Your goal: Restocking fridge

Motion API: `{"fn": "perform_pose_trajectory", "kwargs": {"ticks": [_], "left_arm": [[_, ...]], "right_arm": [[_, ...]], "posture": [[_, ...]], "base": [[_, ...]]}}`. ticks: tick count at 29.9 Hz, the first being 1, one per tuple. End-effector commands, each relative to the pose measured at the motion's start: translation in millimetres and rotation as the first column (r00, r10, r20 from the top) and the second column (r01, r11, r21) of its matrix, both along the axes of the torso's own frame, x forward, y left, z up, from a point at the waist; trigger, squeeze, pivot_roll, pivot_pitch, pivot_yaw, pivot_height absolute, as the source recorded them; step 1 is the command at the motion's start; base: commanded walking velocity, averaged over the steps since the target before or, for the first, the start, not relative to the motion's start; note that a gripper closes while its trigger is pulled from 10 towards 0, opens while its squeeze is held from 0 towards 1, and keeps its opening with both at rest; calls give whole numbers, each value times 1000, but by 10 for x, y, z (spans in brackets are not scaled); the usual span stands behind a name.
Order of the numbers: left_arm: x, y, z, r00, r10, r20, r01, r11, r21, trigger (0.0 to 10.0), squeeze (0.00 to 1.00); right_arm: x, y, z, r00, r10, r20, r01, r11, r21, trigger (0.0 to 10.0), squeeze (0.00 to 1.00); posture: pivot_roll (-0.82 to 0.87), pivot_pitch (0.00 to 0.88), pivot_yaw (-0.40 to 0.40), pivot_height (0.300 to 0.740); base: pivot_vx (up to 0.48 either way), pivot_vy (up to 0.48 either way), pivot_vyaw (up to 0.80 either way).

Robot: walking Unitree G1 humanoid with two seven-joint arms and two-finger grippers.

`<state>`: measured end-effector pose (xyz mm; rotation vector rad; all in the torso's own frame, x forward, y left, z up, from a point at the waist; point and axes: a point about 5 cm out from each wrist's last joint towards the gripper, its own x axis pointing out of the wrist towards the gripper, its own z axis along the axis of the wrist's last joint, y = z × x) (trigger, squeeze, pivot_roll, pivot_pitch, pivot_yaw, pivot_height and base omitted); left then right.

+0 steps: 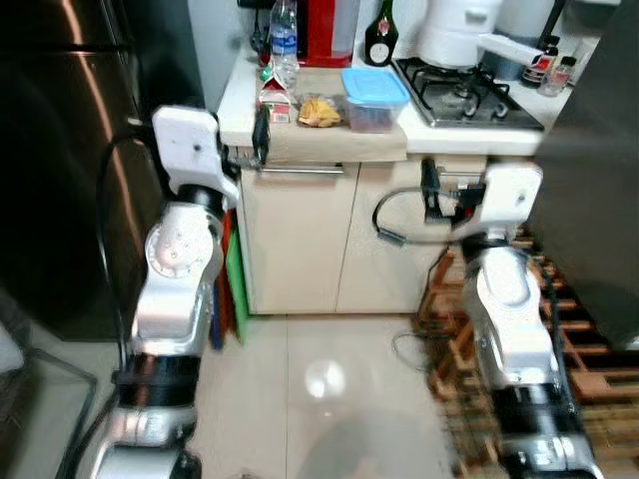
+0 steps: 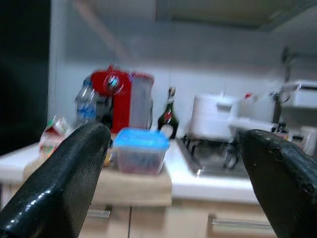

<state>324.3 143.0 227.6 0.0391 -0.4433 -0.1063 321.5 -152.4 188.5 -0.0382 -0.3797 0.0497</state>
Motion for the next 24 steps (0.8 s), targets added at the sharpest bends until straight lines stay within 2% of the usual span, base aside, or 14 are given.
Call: {"fn": "perform_pose_trajectory", "kwargs": {"ticks": [1,6,10,24], "left_arm": [[30,23,-82,999,13,-44,-13,1000,-12,10000,0],[33,-6,-114,998,14,-57,-14,1000,-8,10000,0],[37,-11,-94,999,11,-45,-11,1000,14,10000,0],[33,-71,-24,1000,-14,3,14,1000,28,10000,0]], "right_arm": [[6,37,114,999,12,45,-13,1000,5,10000,0],[23,74,4,999,31,-11,-30,999,39,10000,0],[10,111,-37,999,45,-21,-44,999,32,10000,0],[-3,198,105,997,59,55,-59,998,5,10000,0]], "posture": [[-75,7,-17,740],[-68,0,-18,740],[-64,0,-15,740],[-66,0,-16,740]], "base": [[480,0,0],[480,0,0],[480,0,0],[480,0,0]]}}
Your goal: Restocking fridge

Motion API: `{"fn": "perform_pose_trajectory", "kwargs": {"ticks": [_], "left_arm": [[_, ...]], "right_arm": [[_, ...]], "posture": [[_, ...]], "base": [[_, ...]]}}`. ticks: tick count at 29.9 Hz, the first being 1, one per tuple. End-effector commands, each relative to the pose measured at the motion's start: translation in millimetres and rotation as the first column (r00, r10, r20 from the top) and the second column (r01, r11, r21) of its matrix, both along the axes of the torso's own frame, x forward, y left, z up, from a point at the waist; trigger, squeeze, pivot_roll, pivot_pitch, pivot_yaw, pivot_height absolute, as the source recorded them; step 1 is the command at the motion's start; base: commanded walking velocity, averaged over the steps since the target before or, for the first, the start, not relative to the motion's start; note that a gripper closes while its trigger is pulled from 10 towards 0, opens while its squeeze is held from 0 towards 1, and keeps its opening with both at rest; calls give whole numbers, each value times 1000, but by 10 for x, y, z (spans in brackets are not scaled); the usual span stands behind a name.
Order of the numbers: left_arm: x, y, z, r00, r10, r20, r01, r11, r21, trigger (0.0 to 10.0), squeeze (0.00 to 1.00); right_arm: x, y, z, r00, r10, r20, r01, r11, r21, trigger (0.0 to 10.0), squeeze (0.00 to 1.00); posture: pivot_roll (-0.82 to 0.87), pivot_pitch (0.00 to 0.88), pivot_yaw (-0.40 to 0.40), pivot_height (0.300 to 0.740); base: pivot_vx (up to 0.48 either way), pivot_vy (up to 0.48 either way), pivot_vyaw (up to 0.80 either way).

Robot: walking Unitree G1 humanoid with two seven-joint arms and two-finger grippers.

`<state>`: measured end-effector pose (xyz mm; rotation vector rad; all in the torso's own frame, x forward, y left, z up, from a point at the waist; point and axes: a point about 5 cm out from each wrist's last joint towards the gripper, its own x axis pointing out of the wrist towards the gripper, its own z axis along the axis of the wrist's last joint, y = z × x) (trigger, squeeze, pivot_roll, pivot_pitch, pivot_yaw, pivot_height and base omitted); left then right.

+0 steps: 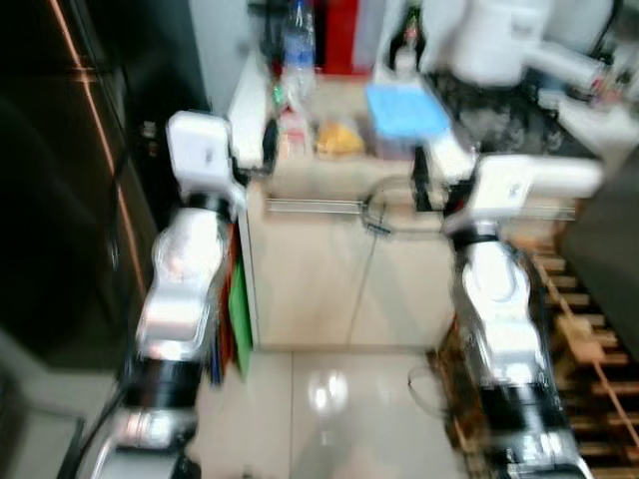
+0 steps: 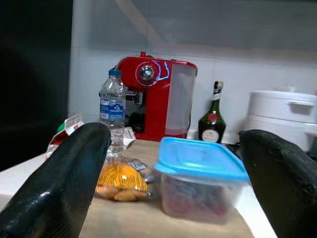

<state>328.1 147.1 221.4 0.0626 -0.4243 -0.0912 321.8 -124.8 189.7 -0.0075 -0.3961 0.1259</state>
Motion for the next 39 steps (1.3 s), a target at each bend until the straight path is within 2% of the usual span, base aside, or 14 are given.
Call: {"fn": "perform_pose_trajectory", "kwargs": {"ticks": [1,11,14,17,21,23,25,27,29,31,32,33,37,39], "left_arm": [[-5,-112,38,999,-34,20,34,999,7,10000,0],[-17,-110,111,997,-37,70,34,999,41,10000,0],[-17,-133,177,993,-59,100,53,997,56,10000,0],[-10,-192,367,980,-111,165,96,991,96,10000,0],[31,-195,547,969,-131,210,109,988,114,10000,0],[77,-202,730,949,-195,247,178,980,89,10000,0],[110,-181,785,949,-185,254,165,981,98,10000,0],[231,-37,979,958,-83,276,70,996,56,10000,0],[331,44,1134,962,-72,263,73,997,6,10000,0],[352,58,1177,961,-80,263,83,997,-2,10000,0],[412,96,1315,955,-144,258,152,988,-11,10000,0],[443,117,1373,954,-161,254,169,986,-10,10000,0],[543,198,1498,959,-165,230,172,985,-12,10000,0],[644,216,1589,961,-195,198,202,979,-11,10000,0]], "right_arm": [[-6,-78,92,999,-22,40,22,1000,-7,10000,0],[-23,-22,297,993,-9,121,10,1000,-7,10000,0],[-42,-84,344,988,-54,142,52,998,17,10000,0],[-71,-277,446,964,-196,180,189,980,54,10000,0],[-76,-326,483,959,-212,189,206,977,52,10000,0],[-75,-314,483,966,-183,183,181,983,30,10000,0],[-80,-295,476,970,-164,178,162,986,26,10000,0],[-126,-230,474,976,-126,179,124,992,20,10000,0],[-169,-204,446,976,-115,183,114,993,14,10000,0],[-181,-203,434,976,-116,183,115,993,12,10000,0],[-193,-232,347,975,-158,157,154,987,34,10000,0],[-195,-245,315,973,-178,144,173,984,47,10000,0],[-242,-207,270,974,-189,128,183,981,59,10000,0],[-313,-150,201,977,-186,107,180,982,62,10000,0]], "posture": [[-66,0,-16,740],[-60,0,-13,740],[-67,0,-11,740],[-69,1,-9,740],[-70,2,-2,740],[-76,5,5,740],[-80,5,11,740],[-88,0,31,740],[-90,0,56,740],[-90,0,56,740],[-105,0,90,740],[-105,0,90,740],[-110,9,136,740],[-121,20,157,740]], "base": [[480,0,0],[480,0,0],[480,0,0],[480,0,0],[480,0,0],[480,0,0],[480,0,0],[240,0,0],[0,0,0],[0,0,0],[0,0,0],[0,0,0],[0,0,0],[0,0,0]]}}
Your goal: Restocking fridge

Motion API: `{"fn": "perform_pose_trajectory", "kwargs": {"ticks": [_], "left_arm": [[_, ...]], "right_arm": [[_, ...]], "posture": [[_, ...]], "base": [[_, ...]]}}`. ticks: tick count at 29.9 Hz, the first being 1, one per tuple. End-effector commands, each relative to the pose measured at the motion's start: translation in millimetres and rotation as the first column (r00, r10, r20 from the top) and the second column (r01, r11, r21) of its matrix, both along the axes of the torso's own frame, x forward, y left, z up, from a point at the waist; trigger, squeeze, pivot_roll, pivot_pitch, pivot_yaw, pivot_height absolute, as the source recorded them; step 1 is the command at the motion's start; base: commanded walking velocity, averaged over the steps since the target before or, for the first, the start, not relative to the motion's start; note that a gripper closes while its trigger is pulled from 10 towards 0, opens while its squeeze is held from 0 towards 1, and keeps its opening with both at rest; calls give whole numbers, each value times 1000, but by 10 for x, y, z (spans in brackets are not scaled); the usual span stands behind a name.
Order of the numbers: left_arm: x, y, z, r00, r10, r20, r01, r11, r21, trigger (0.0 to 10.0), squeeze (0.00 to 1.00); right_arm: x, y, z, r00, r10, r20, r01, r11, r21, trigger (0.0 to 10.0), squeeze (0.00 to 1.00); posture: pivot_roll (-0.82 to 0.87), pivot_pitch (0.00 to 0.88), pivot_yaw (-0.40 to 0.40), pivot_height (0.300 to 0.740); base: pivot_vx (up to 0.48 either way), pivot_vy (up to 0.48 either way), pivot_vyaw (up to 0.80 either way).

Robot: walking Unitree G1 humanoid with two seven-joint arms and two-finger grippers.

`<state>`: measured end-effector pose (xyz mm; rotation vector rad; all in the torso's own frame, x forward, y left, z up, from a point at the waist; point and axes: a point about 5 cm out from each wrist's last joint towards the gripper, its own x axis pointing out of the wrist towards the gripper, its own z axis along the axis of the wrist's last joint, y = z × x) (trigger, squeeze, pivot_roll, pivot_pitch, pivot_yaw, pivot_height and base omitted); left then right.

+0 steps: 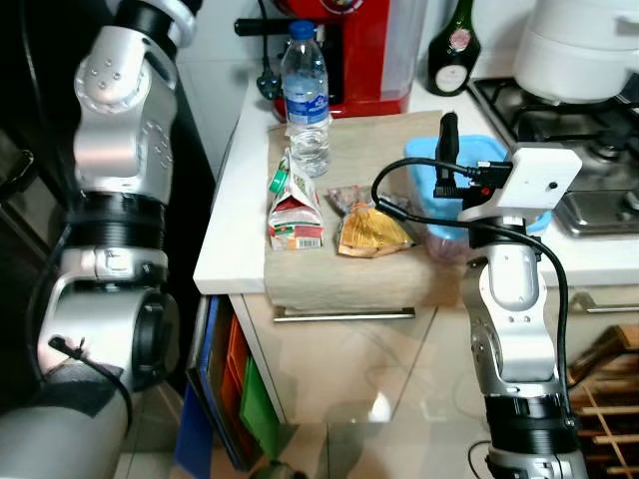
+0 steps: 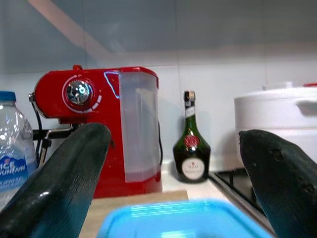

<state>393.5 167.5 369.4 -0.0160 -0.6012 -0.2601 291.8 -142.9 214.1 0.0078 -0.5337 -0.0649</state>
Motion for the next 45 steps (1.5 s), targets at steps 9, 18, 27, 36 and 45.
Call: {"fn": "perform_pose_trajectory", "kwargs": {"ticks": [9,18,27,36,45], "left_arm": [[218,-82,-109,987,-37,-156,43,999,32,10000,0],[277,-229,-242,970,-89,-226,97,995,24,10000,0],[308,-158,-313,962,-28,-272,28,1000,-4,10000,0],[328,-68,-380,946,35,-322,-43,999,-18,10000,0],[283,-98,-157,979,-5,-202,-3,999,-37,10000,0]], "right_arm": [[-295,78,-182,997,9,-81,-11,1000,-19,10000,0],[-496,18,-116,995,-79,-68,73,993,-88,10000,0],[-626,7,54,994,-104,-20,101,988,-121,10000,0],[-634,0,15,992,-105,-70,97,988,-119,10000,0],[-585,12,33,993,-94,-73,85,989,-123,10000,0]], "posture": [[-212,76,199,740],[-261,135,211,740],[-282,161,218,740],[-278,162,207,740],[-269,157,199,740]], "base": [[0,0,0],[0,0,0],[0,0,0],[0,0,0],[0,0,0]]}}
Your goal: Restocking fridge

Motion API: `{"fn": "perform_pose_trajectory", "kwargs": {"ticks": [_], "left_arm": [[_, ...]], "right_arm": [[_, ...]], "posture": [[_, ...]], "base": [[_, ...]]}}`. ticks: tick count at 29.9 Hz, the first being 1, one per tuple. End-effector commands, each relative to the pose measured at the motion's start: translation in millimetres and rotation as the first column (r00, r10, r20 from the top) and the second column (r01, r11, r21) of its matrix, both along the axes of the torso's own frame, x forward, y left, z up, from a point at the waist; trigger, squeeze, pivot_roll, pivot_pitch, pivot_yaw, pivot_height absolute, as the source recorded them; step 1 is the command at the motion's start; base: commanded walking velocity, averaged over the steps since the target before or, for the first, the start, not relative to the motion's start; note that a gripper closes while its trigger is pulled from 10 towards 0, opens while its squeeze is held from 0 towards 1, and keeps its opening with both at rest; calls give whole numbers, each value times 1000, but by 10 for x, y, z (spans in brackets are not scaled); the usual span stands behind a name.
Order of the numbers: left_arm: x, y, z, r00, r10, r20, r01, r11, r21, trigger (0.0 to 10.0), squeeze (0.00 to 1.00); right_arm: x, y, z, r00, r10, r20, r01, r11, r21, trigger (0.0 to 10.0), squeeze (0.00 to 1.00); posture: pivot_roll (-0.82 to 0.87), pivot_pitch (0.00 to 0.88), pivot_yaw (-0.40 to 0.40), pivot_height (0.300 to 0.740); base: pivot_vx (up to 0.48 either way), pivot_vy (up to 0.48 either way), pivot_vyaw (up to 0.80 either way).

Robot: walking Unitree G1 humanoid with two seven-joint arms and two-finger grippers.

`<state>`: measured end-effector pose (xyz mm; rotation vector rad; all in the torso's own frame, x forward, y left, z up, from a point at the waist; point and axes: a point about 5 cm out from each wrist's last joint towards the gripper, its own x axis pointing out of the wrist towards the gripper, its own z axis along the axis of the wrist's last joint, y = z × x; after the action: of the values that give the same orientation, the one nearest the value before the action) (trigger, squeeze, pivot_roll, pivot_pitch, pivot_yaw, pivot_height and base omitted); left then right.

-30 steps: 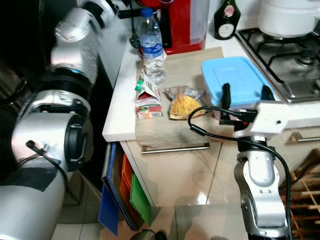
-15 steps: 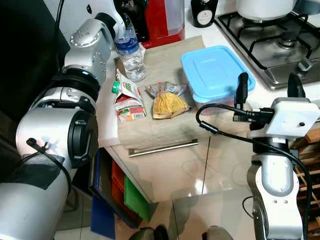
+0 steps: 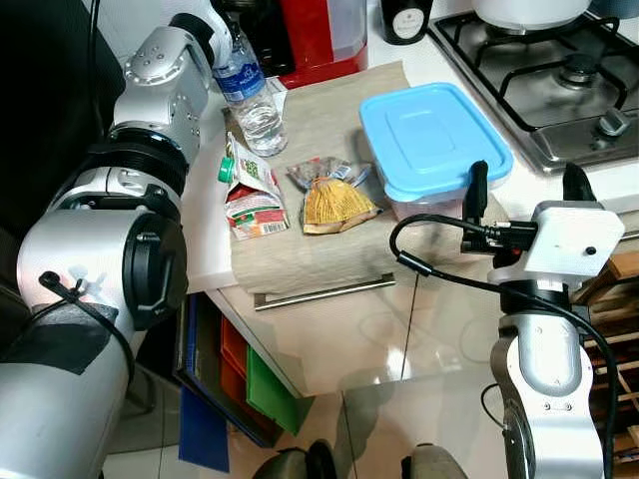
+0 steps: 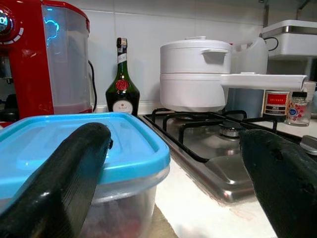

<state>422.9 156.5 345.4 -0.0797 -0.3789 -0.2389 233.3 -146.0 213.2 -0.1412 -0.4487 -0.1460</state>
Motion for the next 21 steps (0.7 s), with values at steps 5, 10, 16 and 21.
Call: {"fn": "perform_pose_trajectory", "kwargs": {"ticks": [5,10,16,21], "left_arm": [[-35,-87,173,995,-64,72,63,998,10,10000,0],[-46,-82,241,994,-67,88,67,998,3,10000,0],[-12,-39,168,1000,-24,16,24,1000,18,10000,0],[17,-5,49,998,1,-60,1,1000,30,10000,0]], "right_arm": [[14,55,44,999,32,6,-32,999,-1,10000,0],[37,63,39,999,39,6,-39,999,1,10000,0],[63,77,37,999,50,1,-50,999,-3,10000,0],[66,74,-2,999,50,-17,-50,999,4,10000,0]], "posture": [[-255,162,195,740],[-254,154,189,740],[-254,151,188,740],[-252,145,187,740]], "base": [[0,0,0],[0,0,0],[0,0,0],[0,0,0]]}}
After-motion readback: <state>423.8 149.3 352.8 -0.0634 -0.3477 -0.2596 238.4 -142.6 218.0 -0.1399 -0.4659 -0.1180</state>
